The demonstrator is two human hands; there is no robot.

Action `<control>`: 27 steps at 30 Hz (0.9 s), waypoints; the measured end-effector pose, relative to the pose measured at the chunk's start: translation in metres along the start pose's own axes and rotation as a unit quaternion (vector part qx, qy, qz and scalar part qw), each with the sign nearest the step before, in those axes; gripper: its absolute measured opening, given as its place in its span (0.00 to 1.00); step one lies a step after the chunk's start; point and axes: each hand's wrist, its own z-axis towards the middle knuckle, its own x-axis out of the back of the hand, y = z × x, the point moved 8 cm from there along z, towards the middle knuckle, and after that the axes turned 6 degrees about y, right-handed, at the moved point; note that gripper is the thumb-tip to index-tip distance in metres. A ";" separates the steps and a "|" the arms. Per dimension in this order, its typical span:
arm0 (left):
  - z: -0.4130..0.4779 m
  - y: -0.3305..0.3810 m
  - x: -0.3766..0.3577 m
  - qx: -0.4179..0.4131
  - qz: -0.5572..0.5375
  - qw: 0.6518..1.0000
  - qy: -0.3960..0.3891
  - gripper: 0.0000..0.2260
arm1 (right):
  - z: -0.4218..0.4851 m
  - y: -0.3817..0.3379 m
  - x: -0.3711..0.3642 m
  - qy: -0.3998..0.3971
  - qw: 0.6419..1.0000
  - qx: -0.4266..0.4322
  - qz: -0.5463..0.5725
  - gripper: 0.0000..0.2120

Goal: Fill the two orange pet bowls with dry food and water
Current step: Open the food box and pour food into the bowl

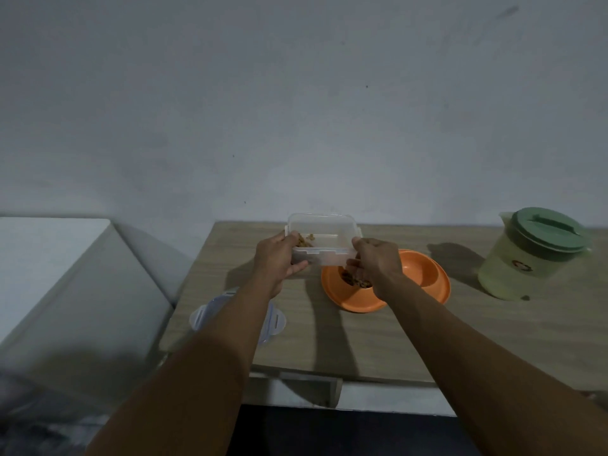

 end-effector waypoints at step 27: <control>0.101 -0.019 0.163 -0.009 0.204 0.972 0.115 0.10 | 0.007 0.066 -0.159 -0.018 0.980 0.048 -0.195 0.15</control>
